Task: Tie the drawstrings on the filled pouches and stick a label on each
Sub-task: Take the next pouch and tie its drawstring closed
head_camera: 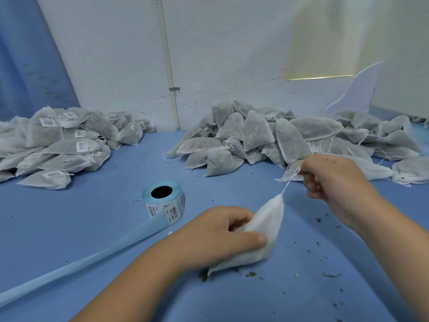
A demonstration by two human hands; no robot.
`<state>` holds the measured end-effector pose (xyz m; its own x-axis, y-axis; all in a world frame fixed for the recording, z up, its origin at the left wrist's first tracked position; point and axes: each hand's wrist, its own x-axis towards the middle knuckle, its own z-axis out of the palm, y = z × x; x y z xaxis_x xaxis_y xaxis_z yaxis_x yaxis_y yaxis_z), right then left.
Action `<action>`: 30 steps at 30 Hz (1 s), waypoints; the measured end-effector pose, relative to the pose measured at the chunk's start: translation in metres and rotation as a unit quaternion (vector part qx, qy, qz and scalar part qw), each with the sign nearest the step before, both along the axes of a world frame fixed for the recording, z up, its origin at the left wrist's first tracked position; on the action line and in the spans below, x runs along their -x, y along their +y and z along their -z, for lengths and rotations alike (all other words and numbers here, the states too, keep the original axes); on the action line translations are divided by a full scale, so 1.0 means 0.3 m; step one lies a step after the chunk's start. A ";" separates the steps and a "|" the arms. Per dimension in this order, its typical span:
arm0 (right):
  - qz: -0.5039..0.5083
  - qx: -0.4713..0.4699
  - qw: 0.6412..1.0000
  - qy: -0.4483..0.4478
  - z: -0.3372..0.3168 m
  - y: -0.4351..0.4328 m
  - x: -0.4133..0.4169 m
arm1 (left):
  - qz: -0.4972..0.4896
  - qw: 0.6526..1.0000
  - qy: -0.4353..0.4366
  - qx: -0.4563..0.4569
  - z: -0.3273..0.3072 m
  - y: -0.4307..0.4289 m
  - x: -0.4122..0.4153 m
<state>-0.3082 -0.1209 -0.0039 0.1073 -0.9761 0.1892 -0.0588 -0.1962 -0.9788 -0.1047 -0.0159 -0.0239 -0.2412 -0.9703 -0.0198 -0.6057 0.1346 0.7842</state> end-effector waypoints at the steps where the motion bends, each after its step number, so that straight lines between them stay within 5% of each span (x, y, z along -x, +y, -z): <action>1: 0.008 0.002 1.000 0.000 0.001 -0.004 0.005 | -0.018 1.000 0.001 0.004 -0.001 -0.003 -0.002; 5: 0.045 0.045 0.997 0.039 0.000 0.013 0.003 | -0.121 0.992 0.026 0.010 -0.012 -0.011 -0.011; 11: 0.083 0.233 0.965 0.085 -0.007 0.091 -0.063 | -0.189 0.969 0.160 -0.008 -0.012 -0.023 -0.019; 16: 0.045 0.402 0.891 0.209 0.010 0.160 -0.117 | -0.209 0.949 0.233 0.015 -0.005 -0.035 -0.008; 22: 0.024 0.470 0.827 0.308 0.033 0.194 -0.141 | -0.210 0.953 0.207 0.074 -0.008 -0.025 0.019; 30: 0.029 0.403 0.874 0.269 0.018 0.184 -0.125 | -0.229 0.946 0.189 0.130 -0.004 -0.019 0.028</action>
<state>-0.2708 -0.0656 -0.0092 0.3473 -0.5552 0.7558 -0.5012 -0.7910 -0.3508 -0.1131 -0.0217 -0.0228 0.2634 -0.9349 0.2377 -0.3304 0.1440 0.9328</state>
